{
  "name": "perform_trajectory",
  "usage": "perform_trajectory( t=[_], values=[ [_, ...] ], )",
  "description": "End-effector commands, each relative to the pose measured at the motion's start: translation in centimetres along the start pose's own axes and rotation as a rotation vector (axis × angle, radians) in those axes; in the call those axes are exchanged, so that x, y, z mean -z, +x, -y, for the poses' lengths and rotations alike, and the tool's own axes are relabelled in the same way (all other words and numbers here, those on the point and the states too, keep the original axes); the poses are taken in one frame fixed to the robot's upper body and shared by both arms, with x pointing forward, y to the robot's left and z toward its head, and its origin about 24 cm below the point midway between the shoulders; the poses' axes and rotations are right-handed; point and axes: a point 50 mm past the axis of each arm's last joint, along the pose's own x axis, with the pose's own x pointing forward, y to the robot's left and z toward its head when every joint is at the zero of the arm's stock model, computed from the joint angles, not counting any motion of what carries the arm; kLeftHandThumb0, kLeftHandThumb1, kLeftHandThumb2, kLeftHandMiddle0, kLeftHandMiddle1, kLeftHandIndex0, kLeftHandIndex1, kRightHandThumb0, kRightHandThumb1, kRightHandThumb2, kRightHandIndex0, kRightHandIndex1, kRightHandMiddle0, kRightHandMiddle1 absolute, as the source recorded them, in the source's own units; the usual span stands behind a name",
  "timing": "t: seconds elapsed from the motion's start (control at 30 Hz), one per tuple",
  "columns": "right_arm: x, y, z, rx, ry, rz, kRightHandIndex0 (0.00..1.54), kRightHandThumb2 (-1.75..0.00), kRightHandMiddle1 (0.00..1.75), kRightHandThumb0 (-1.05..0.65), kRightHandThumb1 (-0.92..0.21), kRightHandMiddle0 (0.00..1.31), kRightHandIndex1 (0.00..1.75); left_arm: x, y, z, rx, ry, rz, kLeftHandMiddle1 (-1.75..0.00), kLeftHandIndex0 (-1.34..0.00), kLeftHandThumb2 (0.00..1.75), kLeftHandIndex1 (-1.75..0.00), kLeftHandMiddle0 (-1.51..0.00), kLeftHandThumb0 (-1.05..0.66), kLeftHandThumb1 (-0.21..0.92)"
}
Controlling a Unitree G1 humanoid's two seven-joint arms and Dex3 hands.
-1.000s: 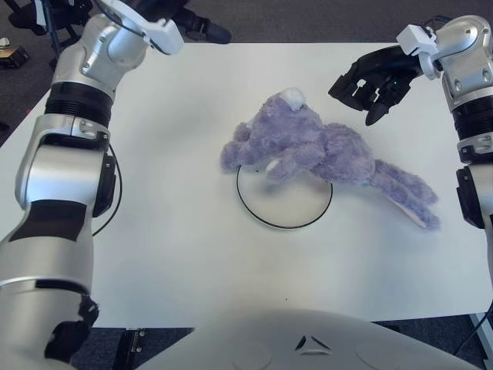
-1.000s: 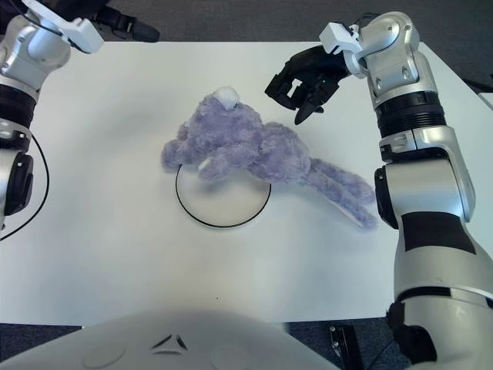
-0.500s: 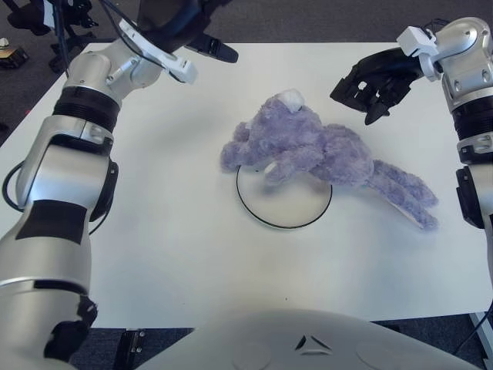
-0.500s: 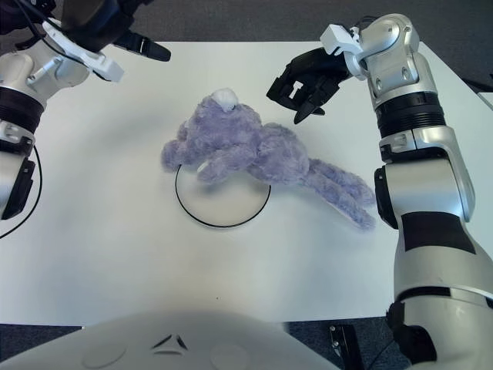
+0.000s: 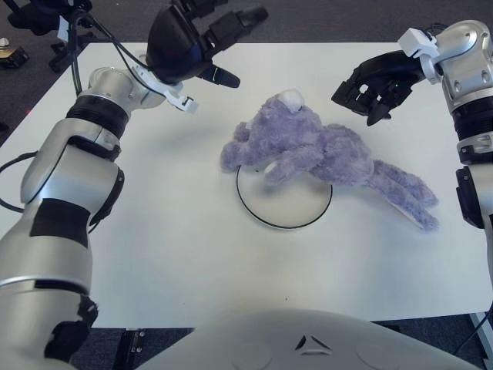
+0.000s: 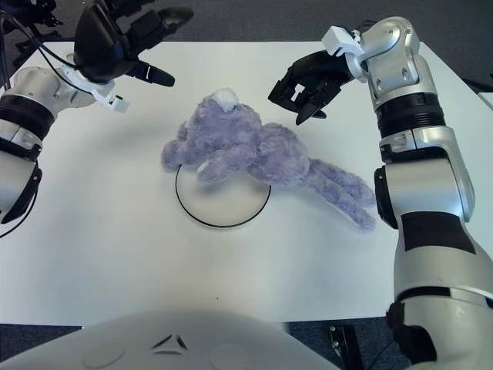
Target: Put the doll into the plate.
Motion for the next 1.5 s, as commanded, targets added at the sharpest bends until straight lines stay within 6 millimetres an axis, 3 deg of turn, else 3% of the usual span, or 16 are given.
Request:
perform_trajectory(
  t=[0.0, 0.5, 1.47],
  values=[
    [-0.13, -0.11, 0.11, 0.004, 0.011, 0.023, 0.92, -0.01, 1.75, -0.25, -0.87, 0.8, 1.75, 0.46, 0.52, -0.52, 0.007, 0.011, 0.034, -0.13, -0.5, 0.21, -0.15, -0.67, -0.6, 0.92],
    [0.24, 0.05, -0.02, 0.026, 0.052, 0.032, 0.92, -0.01, 1.75, -0.23, -0.87, 0.8, 1.75, 0.17, 0.55, -0.23, 0.01, 0.0, 0.045, -0.07, -0.46, 0.33, -0.08, -0.67, -0.63, 0.92],
    [0.55, 0.36, -0.24, 0.042, 0.096, 0.025, 0.93, -0.01, 1.75, -0.2, -0.88, 0.81, 1.75, -0.28, 1.03, -0.1, -0.009, -0.035, 0.072, -0.02, -0.52, 0.41, -0.07, -0.67, -0.68, 0.92]
  ],
)
